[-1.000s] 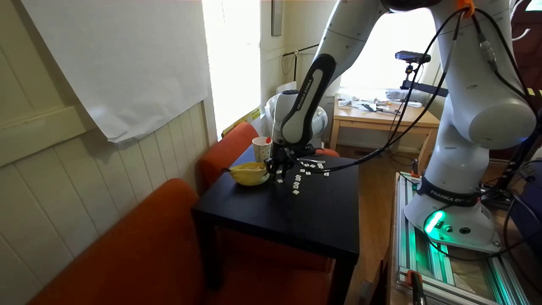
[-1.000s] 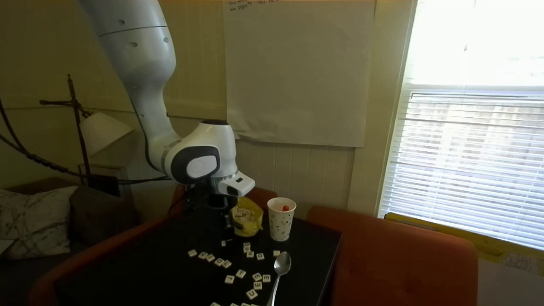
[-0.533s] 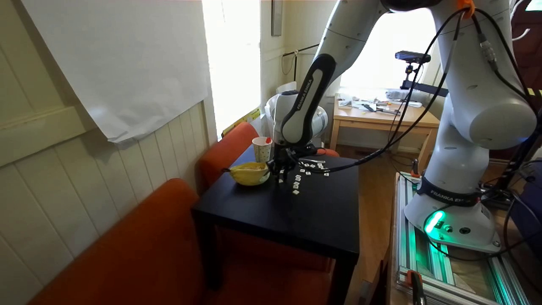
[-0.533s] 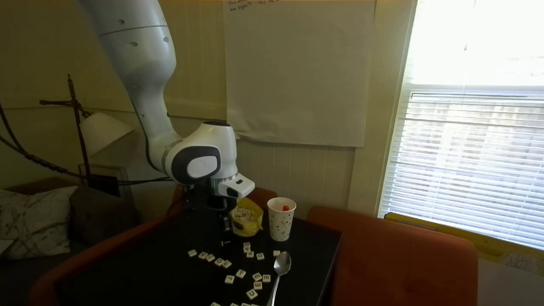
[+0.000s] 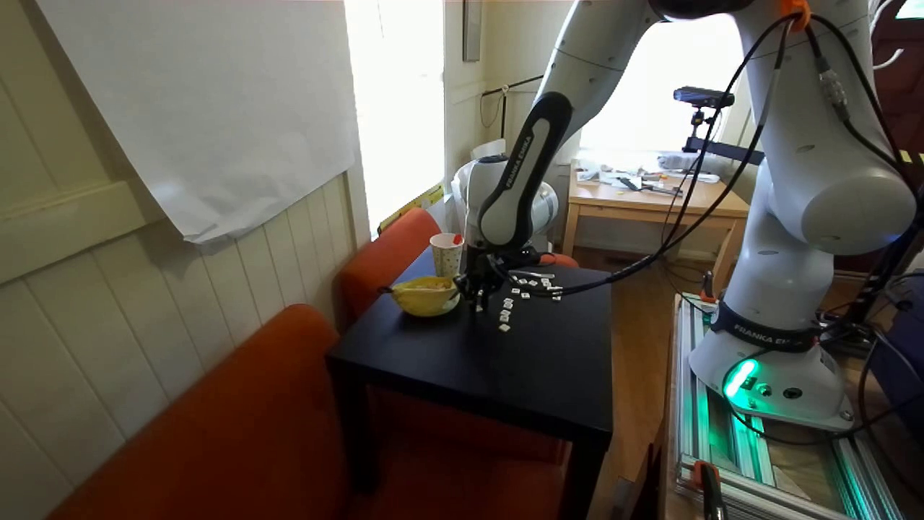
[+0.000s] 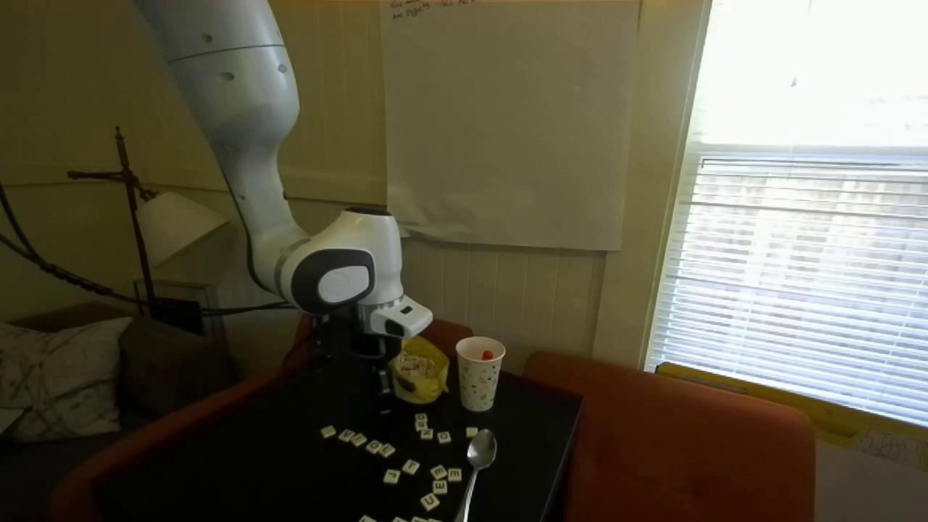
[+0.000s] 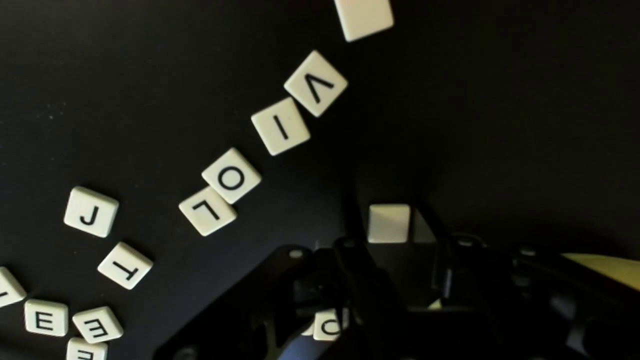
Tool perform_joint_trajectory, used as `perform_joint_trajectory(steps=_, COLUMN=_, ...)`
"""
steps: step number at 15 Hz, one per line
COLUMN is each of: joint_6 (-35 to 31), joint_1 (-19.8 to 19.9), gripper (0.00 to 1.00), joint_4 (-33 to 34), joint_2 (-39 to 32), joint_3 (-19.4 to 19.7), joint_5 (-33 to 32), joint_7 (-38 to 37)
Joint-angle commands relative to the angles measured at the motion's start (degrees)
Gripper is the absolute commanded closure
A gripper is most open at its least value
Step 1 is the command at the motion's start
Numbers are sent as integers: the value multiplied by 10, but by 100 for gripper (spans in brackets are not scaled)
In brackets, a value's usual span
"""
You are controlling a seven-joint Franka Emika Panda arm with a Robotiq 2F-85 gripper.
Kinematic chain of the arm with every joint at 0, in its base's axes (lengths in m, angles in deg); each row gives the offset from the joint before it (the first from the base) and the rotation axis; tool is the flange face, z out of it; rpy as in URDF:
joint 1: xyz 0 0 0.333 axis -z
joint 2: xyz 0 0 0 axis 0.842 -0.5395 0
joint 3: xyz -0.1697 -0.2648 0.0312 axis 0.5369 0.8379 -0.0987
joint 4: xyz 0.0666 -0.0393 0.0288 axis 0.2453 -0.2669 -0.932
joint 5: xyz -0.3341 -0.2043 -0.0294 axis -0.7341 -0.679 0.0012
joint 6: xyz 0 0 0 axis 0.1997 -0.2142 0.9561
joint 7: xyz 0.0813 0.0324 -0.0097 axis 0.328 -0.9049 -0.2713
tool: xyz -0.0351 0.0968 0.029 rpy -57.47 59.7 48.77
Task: Put one letter block inside the yellow bag
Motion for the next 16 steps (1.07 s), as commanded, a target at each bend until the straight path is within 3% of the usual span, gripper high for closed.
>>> perform_joint_trajectory(steps=1, joint_6=7, joint_1=-9, gripper=97, joint_4=14, joint_2=-12, joint_3=6, joint_5=12, joint_7=14)
perform_joint_trajectory(steps=5, joint_6=11, joint_1=-21, gripper=95, joint_4=9, joint_2=6, joint_3=17, joint_5=4, joint_7=7)
perform_joint_trajectory(steps=10, joint_6=44, joint_1=-40, gripper=95, joint_4=-11, joint_2=98, joint_3=41, joint_5=-12, joint_7=-2)
perform_joint_trajectory(steps=16, joint_6=3, joint_1=-27, gripper=95, joint_4=12, joint_2=99, joint_3=10, joint_5=-7, joint_7=1)
